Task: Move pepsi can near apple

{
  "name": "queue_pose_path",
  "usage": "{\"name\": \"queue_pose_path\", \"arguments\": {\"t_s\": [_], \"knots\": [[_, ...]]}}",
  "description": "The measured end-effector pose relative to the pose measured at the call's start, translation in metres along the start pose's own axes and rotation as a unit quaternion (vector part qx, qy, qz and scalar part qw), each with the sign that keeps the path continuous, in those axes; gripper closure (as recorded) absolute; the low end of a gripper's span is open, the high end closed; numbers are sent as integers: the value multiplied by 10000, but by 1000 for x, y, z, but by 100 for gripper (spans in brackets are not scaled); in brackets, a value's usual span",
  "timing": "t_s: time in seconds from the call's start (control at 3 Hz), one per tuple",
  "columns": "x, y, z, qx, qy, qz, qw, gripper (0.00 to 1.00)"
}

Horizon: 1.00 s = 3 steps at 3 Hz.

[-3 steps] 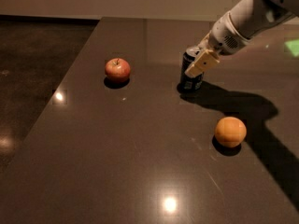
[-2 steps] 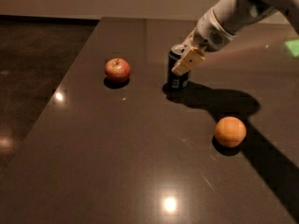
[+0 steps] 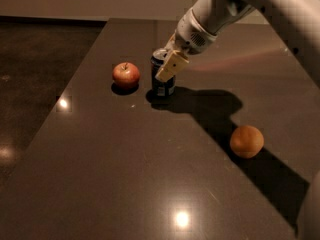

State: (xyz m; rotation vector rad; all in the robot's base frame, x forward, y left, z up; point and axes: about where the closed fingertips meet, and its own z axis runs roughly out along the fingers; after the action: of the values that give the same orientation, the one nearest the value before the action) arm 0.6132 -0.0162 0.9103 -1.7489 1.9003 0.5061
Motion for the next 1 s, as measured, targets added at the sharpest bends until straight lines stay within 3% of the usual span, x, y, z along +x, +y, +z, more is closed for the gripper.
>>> {"name": "queue_pose_path", "arguments": {"t_s": [1.0], "knots": [[-17, 0, 25, -91, -120, -66, 9999, 28]]}}
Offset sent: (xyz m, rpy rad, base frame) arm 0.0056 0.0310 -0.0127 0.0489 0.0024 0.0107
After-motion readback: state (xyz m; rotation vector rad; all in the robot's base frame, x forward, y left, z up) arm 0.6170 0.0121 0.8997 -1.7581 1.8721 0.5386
